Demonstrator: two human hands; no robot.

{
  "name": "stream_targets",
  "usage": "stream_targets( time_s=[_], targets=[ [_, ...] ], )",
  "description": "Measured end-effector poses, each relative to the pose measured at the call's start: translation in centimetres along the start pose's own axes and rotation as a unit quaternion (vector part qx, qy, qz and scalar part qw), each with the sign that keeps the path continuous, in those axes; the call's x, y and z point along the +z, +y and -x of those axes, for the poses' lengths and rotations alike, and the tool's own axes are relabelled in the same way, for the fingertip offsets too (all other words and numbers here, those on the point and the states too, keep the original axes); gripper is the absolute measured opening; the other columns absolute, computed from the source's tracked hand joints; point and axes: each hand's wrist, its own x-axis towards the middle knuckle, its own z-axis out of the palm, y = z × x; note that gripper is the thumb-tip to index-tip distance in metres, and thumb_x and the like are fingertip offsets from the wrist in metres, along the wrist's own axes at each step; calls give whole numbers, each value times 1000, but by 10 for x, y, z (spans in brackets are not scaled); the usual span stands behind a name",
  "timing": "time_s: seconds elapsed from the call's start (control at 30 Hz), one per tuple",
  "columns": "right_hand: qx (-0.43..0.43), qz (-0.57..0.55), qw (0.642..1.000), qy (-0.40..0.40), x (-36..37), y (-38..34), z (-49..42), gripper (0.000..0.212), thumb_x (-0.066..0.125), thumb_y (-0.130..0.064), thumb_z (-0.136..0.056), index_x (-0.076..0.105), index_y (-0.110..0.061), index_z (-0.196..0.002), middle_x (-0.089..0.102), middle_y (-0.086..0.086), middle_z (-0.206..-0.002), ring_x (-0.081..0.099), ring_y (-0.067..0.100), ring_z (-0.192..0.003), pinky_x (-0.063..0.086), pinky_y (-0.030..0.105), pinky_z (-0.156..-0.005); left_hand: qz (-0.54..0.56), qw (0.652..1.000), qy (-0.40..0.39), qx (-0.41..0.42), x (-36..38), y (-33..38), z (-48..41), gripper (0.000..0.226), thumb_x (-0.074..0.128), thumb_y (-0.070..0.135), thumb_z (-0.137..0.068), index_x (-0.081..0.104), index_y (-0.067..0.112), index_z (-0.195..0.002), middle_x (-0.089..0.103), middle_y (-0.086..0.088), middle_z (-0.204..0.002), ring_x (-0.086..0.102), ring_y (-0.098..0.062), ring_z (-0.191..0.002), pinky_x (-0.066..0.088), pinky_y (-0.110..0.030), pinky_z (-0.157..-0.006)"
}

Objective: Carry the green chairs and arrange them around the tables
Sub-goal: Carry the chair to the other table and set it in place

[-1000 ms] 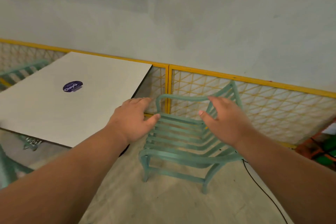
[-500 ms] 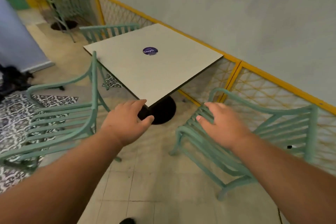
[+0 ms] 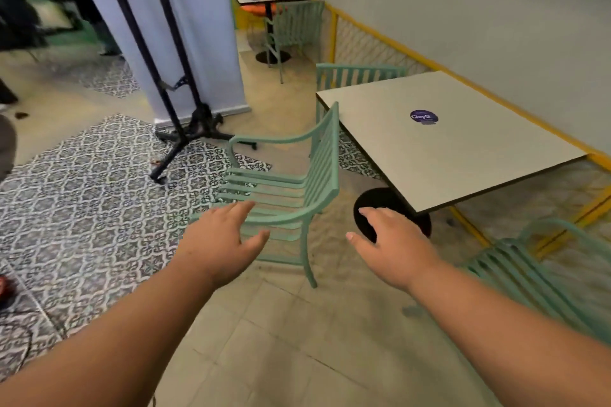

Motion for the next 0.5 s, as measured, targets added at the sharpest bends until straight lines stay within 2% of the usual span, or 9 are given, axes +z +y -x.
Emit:
stream_targets(
  time_s=[0.17,0.27,0.5],
  targets=[
    [-3,-18,1000,0,30,-73,-32,64,50,-56,-99,44,-20,-152,52,3,-149,47,23,-137,40,40,-111,-15,1000,-1,-10,-15,-93,-3,75,45,69,-94,34,32,-158,46,5,-157,40,-20,-144,38,-44,-117],
    [19,-25,999,1,45,-89,-49,63,51,-55,-99,45,-20,-151,54,3,-146,50,23,-134,43,40,-109,-24,1000,-13,-4,-13,-117,-19,73,45,68,-95,33,32,-158,46,5,-157,39,-20,-145,38,-45,-117],
    [54,-4,998,-11,63,-83,-118,61,53,-56,-98,49,-21,-148,56,2,-142,50,22,-132,42,40,-110,-22,998,-50,15,6,-143,-106,90,24,78,-81,34,33,-158,48,7,-156,42,-20,-143,40,-46,-116]
  ],
)
